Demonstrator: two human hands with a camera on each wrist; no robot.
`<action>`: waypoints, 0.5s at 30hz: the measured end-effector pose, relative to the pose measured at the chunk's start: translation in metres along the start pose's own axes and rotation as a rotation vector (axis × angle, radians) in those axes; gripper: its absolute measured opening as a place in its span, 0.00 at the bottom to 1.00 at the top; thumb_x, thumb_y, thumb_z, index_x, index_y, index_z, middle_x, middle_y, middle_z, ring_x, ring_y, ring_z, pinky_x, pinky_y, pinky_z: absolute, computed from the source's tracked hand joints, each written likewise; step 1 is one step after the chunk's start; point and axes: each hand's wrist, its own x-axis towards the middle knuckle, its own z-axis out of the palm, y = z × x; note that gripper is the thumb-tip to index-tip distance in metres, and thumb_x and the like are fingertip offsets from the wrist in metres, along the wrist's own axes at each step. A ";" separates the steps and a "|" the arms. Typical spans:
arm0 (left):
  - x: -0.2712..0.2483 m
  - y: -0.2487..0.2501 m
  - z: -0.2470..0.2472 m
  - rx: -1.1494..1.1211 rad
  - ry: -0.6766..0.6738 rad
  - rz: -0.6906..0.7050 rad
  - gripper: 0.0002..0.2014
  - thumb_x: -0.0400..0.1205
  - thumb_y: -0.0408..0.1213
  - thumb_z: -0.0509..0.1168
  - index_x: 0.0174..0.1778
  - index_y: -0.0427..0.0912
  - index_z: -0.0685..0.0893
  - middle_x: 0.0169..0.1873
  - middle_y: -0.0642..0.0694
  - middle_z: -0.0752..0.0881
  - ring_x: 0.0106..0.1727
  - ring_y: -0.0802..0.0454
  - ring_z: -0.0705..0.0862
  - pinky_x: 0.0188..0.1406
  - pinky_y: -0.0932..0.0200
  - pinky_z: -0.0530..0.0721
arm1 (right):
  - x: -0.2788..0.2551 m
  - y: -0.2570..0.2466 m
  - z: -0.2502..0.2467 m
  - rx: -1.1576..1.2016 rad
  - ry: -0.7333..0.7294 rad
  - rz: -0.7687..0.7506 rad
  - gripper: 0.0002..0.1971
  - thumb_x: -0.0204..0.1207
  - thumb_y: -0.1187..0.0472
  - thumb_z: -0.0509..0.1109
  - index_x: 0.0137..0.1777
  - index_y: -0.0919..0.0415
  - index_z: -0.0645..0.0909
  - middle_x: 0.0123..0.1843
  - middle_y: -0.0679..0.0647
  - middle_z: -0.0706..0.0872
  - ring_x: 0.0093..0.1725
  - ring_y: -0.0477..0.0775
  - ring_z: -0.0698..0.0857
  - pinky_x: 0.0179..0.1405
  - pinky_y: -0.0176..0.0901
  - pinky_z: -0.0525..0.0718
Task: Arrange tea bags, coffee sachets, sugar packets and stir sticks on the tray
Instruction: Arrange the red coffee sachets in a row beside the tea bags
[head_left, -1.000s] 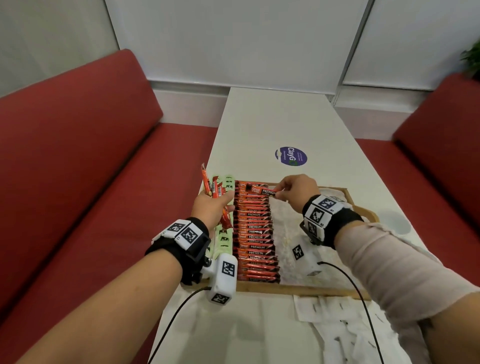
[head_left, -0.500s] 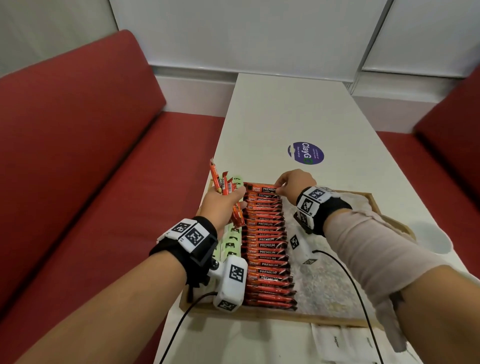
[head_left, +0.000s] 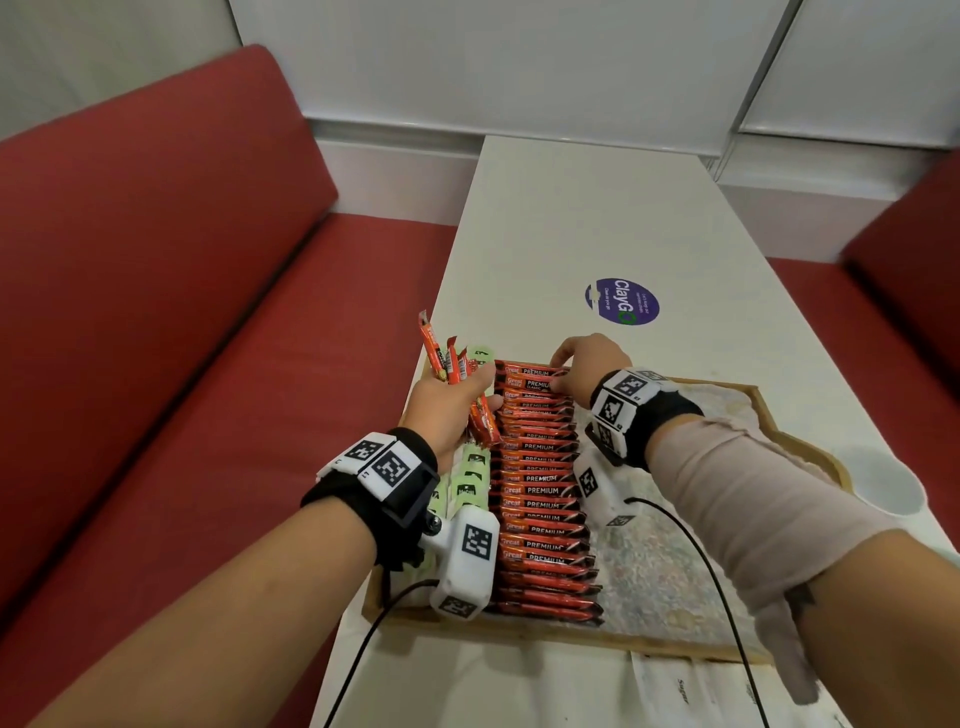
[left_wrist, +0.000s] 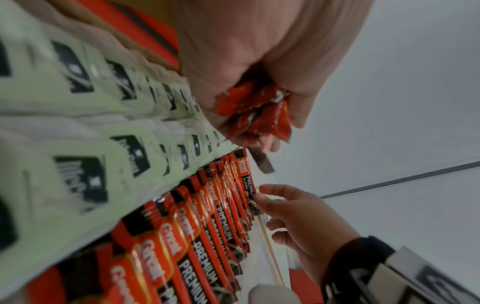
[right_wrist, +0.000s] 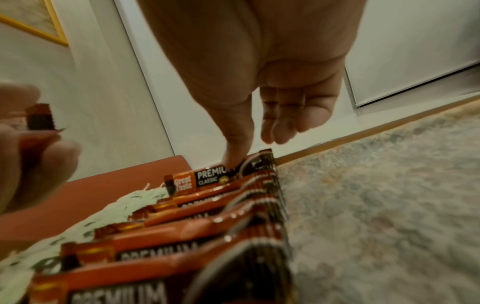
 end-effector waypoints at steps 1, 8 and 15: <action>0.000 0.000 0.000 -0.015 0.001 -0.005 0.10 0.81 0.38 0.69 0.56 0.45 0.79 0.44 0.50 0.88 0.40 0.55 0.89 0.26 0.61 0.86 | -0.001 -0.001 0.000 0.017 0.017 -0.003 0.14 0.73 0.57 0.75 0.59 0.55 0.82 0.62 0.55 0.78 0.57 0.57 0.82 0.53 0.44 0.77; 0.002 0.000 0.000 -0.083 0.007 -0.055 0.05 0.81 0.35 0.68 0.50 0.39 0.81 0.45 0.43 0.88 0.44 0.51 0.89 0.33 0.56 0.87 | -0.024 -0.014 0.000 0.160 -0.084 -0.236 0.06 0.78 0.52 0.70 0.47 0.54 0.81 0.43 0.49 0.81 0.44 0.49 0.80 0.44 0.40 0.73; 0.002 0.001 0.002 -0.090 0.055 -0.020 0.04 0.81 0.34 0.69 0.48 0.38 0.83 0.44 0.39 0.87 0.42 0.45 0.88 0.40 0.51 0.88 | -0.051 -0.026 0.003 0.257 -0.354 -0.349 0.19 0.75 0.45 0.71 0.50 0.62 0.83 0.35 0.44 0.82 0.34 0.37 0.79 0.37 0.34 0.76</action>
